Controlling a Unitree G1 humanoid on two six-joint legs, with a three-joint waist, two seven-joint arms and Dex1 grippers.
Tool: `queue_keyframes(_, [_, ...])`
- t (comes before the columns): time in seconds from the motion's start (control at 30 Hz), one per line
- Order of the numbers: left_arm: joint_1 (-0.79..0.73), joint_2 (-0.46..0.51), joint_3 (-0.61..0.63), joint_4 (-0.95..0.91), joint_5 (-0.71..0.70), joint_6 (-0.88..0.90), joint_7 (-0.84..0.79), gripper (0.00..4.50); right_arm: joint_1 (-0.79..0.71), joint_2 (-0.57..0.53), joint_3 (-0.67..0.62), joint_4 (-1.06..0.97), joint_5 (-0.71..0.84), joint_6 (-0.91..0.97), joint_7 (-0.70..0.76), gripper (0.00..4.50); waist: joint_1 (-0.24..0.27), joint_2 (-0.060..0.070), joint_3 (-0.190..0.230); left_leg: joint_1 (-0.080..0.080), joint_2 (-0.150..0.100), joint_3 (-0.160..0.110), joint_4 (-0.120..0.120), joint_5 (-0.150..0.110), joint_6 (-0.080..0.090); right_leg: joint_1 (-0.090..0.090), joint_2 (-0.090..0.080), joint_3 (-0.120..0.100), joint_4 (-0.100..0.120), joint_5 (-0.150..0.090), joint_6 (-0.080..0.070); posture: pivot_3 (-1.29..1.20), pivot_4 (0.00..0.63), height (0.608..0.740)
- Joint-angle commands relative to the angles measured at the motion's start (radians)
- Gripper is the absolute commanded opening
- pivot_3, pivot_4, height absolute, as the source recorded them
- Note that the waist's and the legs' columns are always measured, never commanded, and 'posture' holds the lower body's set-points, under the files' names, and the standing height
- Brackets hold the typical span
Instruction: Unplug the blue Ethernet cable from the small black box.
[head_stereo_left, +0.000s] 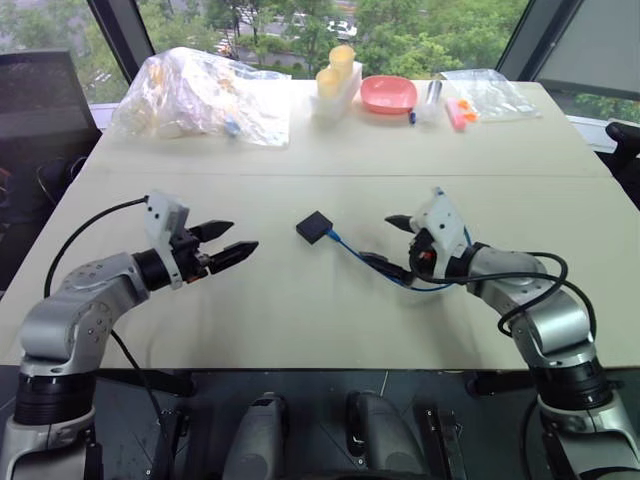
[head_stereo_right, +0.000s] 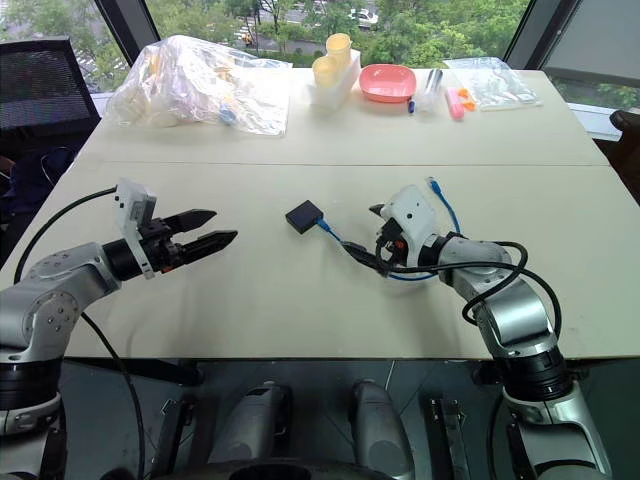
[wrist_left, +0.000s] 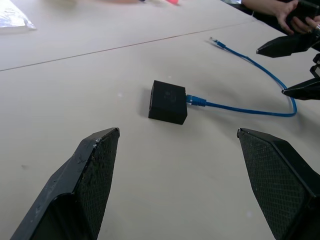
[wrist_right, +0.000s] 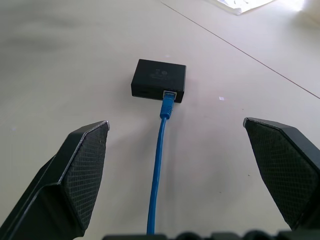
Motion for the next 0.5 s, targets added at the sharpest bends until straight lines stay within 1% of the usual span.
queue_keyframes(0.03, [-0.016,0.005,0.014,-0.008,0.000,-0.014,0.000,3.95,-0.017,0.008,-0.009,-0.021,-0.003,-0.021,-0.002,4.50,0.000,0.000,0.000,0.000,0.000,0.000,0.000,0.000,0.000,0.000,0.000,0.000,0.000,0.000,0.000,0.00,0.150,0.740])
queue_keyframes(0.2, [-0.012,0.011,-0.004,-0.028,-0.020,0.013,-0.023,3.95,-0.013,0.014,-0.007,-0.022,-0.006,-0.020,-0.009,4.50,0.000,0.000,0.000,0.000,0.000,0.000,0.000,0.000,0.000,0.000,0.000,0.000,0.000,0.000,0.000,0.00,0.150,0.740])
queue_keyframes(0.5, [-0.029,0.001,-0.011,0.013,0.016,-0.029,-0.027,3.95,-0.017,0.019,-0.005,-0.010,-0.017,-0.028,-0.010,4.50,0.000,0.000,0.000,0.000,0.000,0.000,0.000,0.000,0.000,0.000,0.000,0.000,0.000,0.000,0.000,0.00,0.150,0.740])
